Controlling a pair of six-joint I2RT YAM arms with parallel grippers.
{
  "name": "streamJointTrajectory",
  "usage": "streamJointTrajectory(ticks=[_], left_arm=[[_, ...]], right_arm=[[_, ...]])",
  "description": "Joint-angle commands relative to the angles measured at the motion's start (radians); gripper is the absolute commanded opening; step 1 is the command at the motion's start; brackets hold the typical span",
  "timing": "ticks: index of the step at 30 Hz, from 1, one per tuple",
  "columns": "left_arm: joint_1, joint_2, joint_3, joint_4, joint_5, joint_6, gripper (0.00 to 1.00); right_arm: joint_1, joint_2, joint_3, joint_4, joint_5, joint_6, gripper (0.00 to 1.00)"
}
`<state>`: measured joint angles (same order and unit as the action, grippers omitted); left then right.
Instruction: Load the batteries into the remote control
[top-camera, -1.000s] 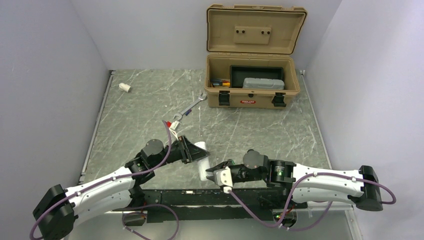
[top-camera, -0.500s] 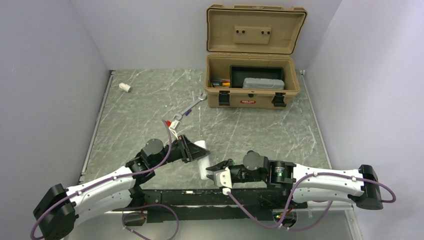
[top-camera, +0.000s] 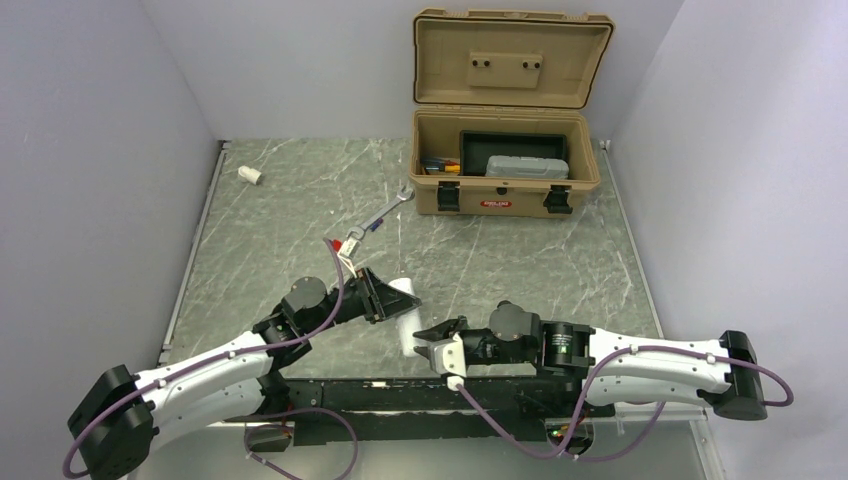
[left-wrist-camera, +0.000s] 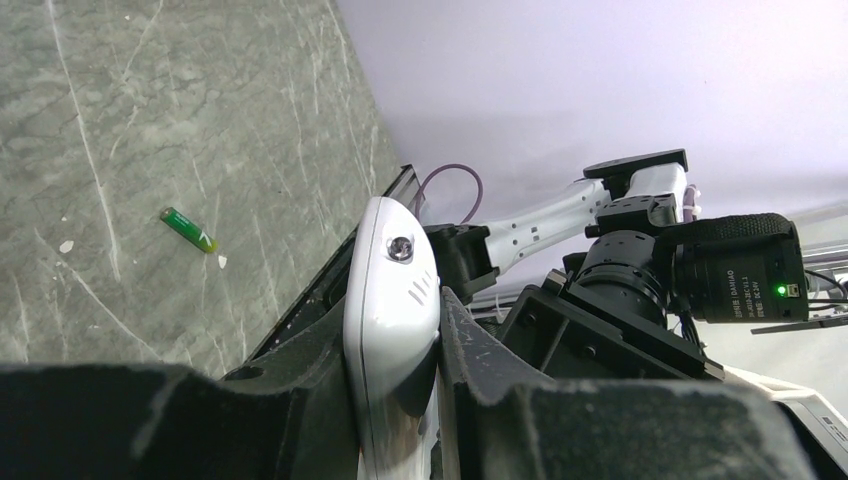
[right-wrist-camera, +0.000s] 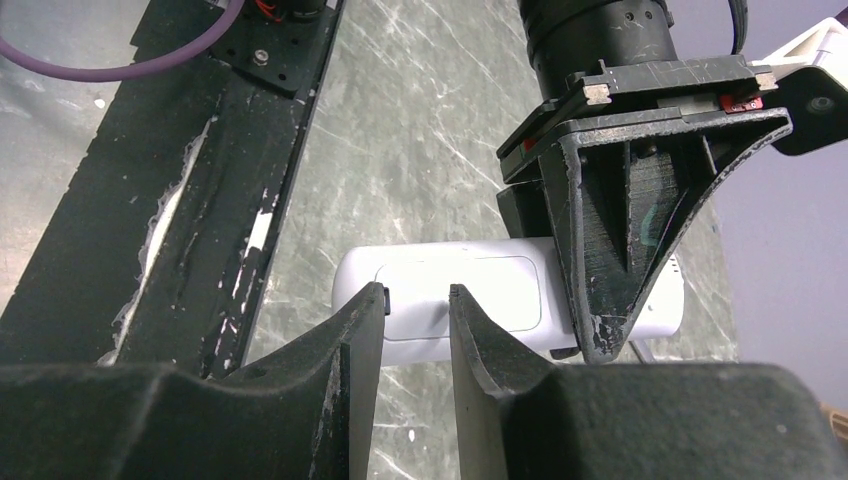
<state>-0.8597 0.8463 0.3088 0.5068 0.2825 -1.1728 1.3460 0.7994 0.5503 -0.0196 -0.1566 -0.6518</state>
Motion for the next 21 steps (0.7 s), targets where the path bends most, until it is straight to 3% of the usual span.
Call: streamJointTrajectory(ticks=[1,21], left_arm=[[-0.011,-0.001,0.009,0.037,0.047,-0.011,0.0],[-0.01,-0.004,0.019,0.029,0.044,-0.013,0.0]], right_arm=[[-0.008,-0.028,0.009,0.092,0.056,-0.02,0.32],[-0.008,-0.036,0.009,0.072,0.019,0.001,0.31]])
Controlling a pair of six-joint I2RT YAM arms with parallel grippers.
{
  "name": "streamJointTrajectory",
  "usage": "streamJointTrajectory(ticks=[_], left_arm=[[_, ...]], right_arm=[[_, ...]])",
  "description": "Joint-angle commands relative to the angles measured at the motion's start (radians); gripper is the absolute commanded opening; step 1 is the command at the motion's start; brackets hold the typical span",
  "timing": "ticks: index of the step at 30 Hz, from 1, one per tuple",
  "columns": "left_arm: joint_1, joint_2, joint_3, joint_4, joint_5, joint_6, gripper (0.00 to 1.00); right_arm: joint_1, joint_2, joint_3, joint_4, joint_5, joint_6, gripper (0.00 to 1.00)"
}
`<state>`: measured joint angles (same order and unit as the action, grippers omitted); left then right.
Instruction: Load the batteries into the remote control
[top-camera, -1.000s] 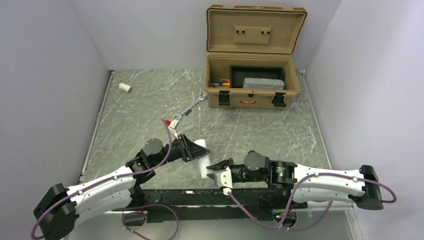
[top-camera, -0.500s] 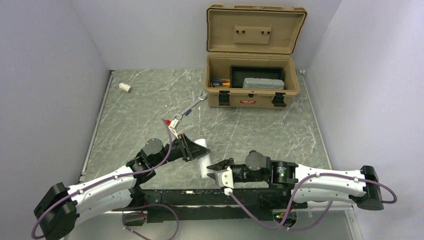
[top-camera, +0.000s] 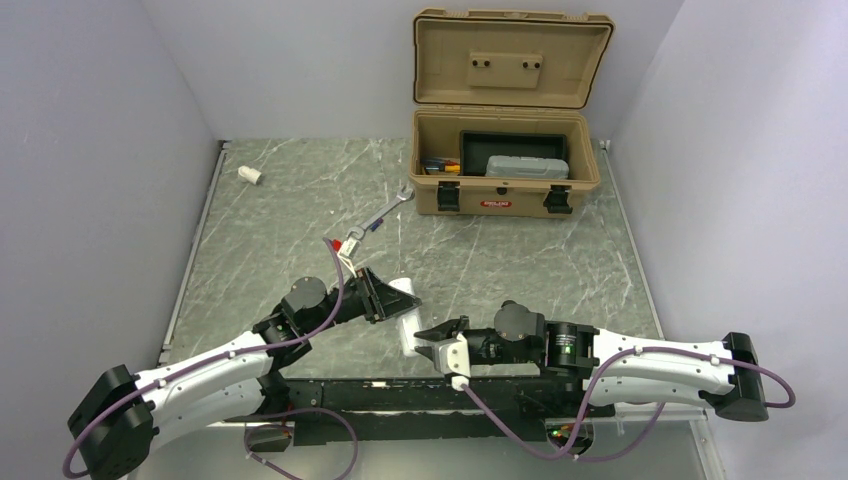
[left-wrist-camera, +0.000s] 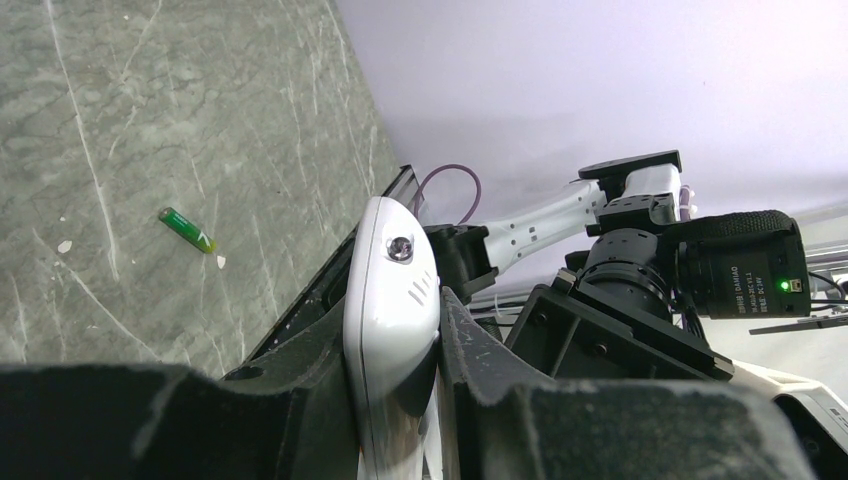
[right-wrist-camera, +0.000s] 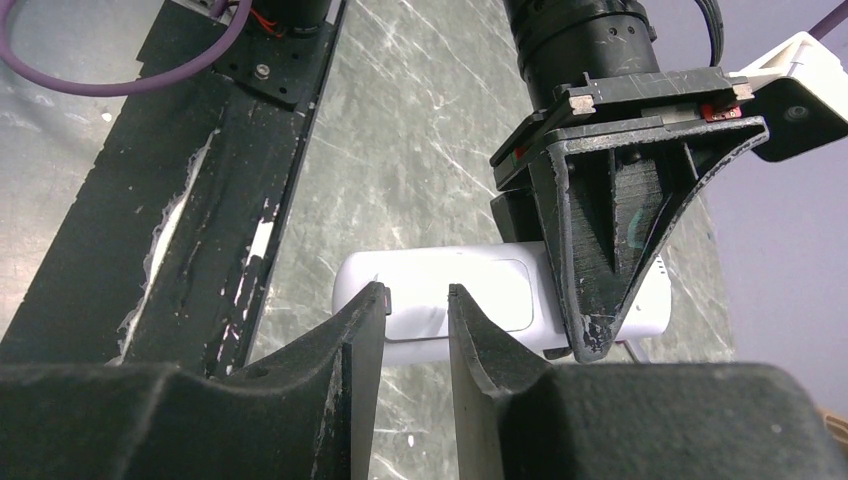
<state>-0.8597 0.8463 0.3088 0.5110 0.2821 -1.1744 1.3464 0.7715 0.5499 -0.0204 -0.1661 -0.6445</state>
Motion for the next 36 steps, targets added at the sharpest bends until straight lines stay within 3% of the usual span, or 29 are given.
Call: streamJointTrajectory(ticks=[1,26,36], left_arm=[[-0.011,-0.003,0.02,0.029,0.046,-0.014,0.0],[-0.01,0.009,0.02,0.062,0.061,-0.035,0.0],[-0.011,0.01,0.015,0.068,0.058,-0.039,0.0]], right_arm=[[-0.009,-0.007,0.008,0.071,0.026,-0.005,0.31],[-0.008,-0.006,-0.014,0.023,0.011,0.024,0.35],[-0.007,-0.015,-0.018,0.023,0.007,0.031,0.41]])
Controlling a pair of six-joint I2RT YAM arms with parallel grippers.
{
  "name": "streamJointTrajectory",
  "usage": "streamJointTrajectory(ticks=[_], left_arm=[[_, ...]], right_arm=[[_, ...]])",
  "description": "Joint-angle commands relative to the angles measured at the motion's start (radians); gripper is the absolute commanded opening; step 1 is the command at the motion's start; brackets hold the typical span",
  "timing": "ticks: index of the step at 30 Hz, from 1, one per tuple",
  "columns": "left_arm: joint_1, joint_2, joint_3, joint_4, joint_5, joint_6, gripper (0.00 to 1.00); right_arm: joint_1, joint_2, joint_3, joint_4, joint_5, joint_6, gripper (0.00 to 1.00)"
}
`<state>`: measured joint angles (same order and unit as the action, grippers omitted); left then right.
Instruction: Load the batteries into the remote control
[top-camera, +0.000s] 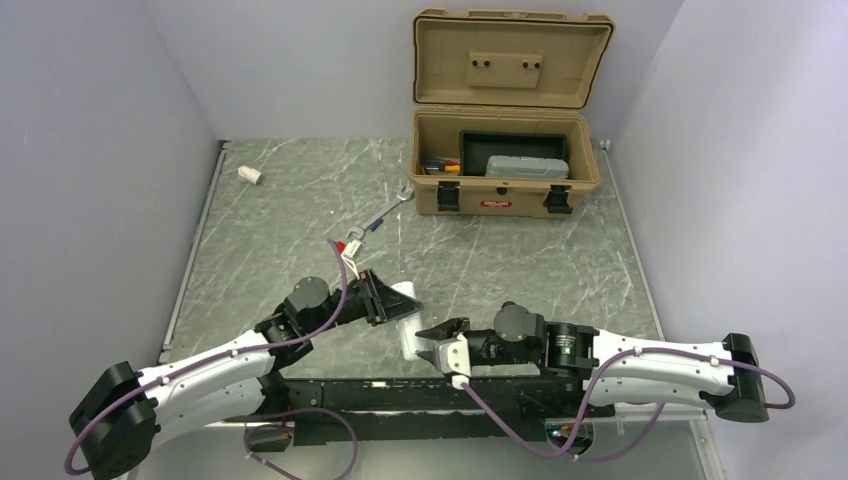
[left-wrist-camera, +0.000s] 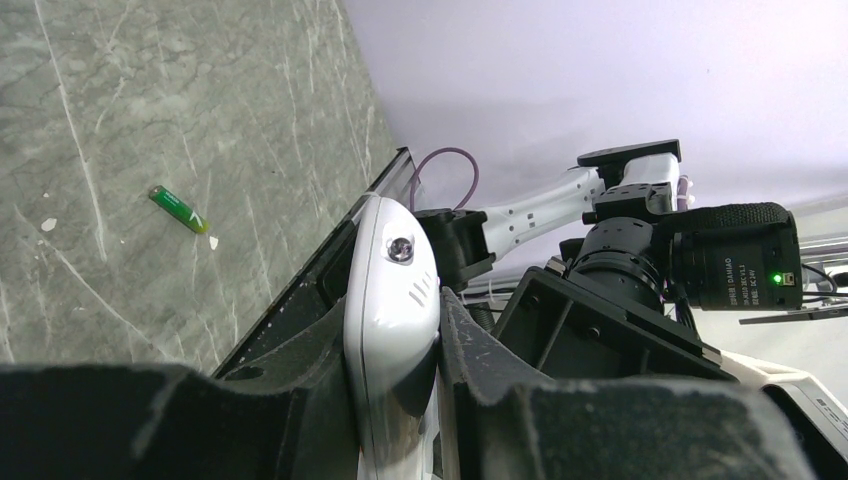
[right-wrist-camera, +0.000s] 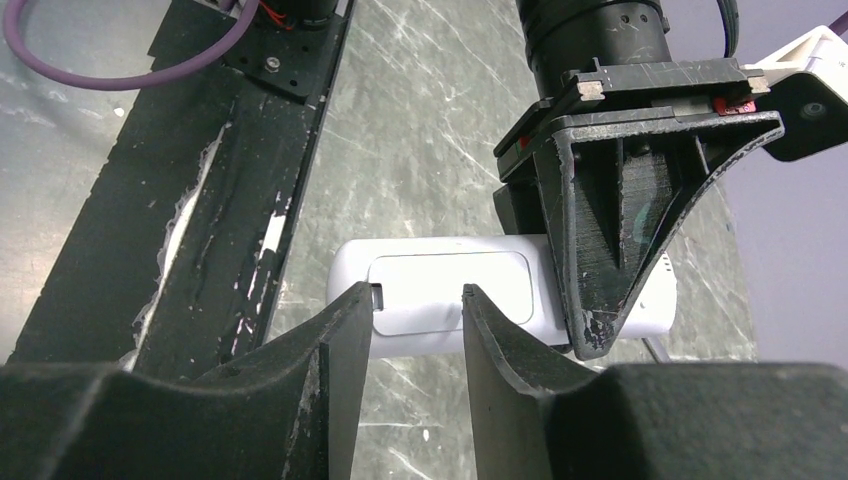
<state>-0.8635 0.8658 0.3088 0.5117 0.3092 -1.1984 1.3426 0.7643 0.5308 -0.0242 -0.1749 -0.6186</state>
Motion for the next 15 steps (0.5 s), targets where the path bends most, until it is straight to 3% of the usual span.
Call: streamJointTrajectory(ticks=[1,15], left_arm=[[-0.007,-0.01,0.014,0.068,0.031,-0.016,0.0],[-0.007,-0.004,0.004,0.07,0.021,-0.016,0.0]], right_arm=[[-0.004,-0.006,0.002,0.027,0.015,0.004,0.41],[-0.004,-0.023,0.001,0.027,-0.044,0.027,0.5]])
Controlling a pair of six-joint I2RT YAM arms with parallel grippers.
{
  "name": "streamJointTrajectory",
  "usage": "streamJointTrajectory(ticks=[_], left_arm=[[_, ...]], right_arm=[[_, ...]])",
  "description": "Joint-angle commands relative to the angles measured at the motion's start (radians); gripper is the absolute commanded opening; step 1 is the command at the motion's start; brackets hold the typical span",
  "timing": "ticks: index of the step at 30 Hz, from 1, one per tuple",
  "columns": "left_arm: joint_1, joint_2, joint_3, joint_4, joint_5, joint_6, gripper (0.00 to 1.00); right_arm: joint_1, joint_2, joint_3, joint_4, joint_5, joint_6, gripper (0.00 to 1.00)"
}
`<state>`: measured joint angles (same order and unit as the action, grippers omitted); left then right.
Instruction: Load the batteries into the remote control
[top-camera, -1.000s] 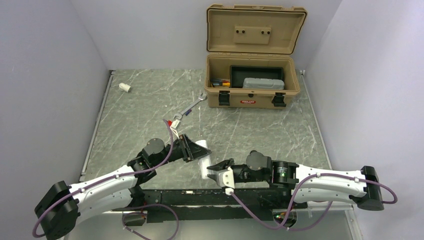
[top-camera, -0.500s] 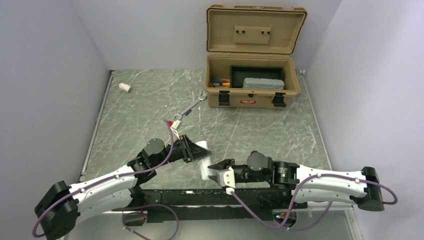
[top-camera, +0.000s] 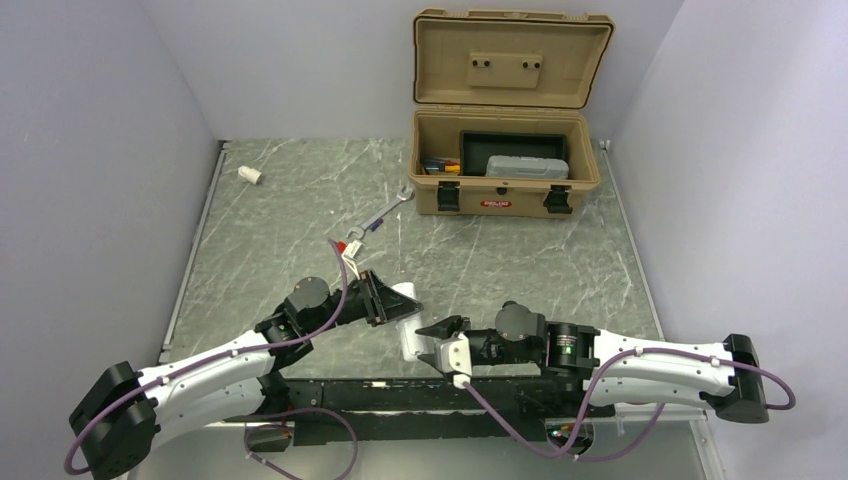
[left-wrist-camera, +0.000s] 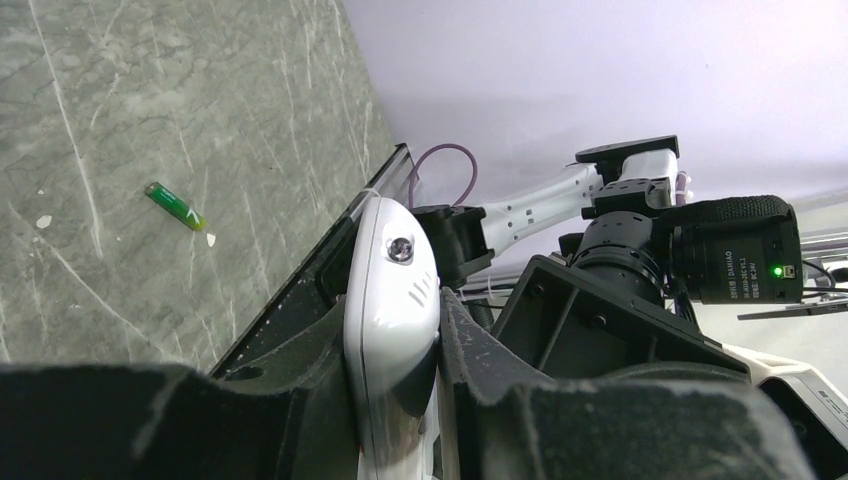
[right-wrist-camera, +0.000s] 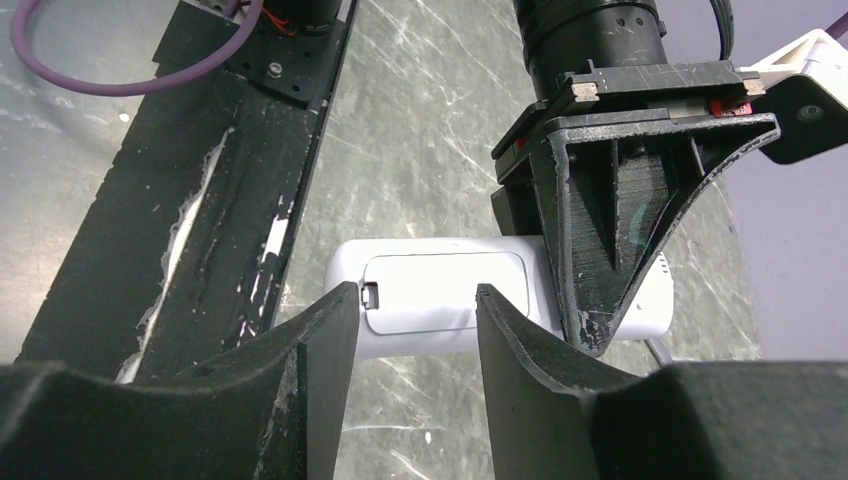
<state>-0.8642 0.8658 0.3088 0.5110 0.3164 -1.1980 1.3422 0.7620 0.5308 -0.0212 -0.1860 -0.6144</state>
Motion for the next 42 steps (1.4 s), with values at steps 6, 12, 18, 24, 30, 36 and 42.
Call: streamJointTrajectory(ticks=[6,12,18,24,30,36,42], left_arm=[[-0.006,0.005,0.001,0.081,0.012,-0.017,0.0],[-0.006,-0.006,-0.008,0.057,-0.024,-0.009,0.0],[-0.005,-0.091,0.026,-0.15,-0.156,0.05,0.0],[-0.004,-0.197,0.032,-0.286,-0.303,0.037,0.0],[-0.004,-0.256,0.035,-0.376,-0.369,0.018,0.0],[-0.003,-0.273,0.055,-0.435,-0.393,0.024,0.0],[-0.003,-0.284,0.062,-0.453,-0.402,0.028,0.0]], right_arm=[[-0.004,-0.037,-0.005,0.028,-0.042,0.035,0.5],[-0.004,-0.068,-0.013,0.059,-0.04,0.087,0.5],[-0.004,-0.093,-0.022,0.18,0.148,0.376,0.41],[-0.003,-0.031,0.079,0.089,0.472,0.784,0.43],[-0.003,0.12,0.226,-0.139,0.602,1.102,0.58],[-0.002,0.244,0.307,-0.204,0.513,1.194,0.72],[-0.004,0.317,0.324,-0.219,0.468,1.212,0.77]])
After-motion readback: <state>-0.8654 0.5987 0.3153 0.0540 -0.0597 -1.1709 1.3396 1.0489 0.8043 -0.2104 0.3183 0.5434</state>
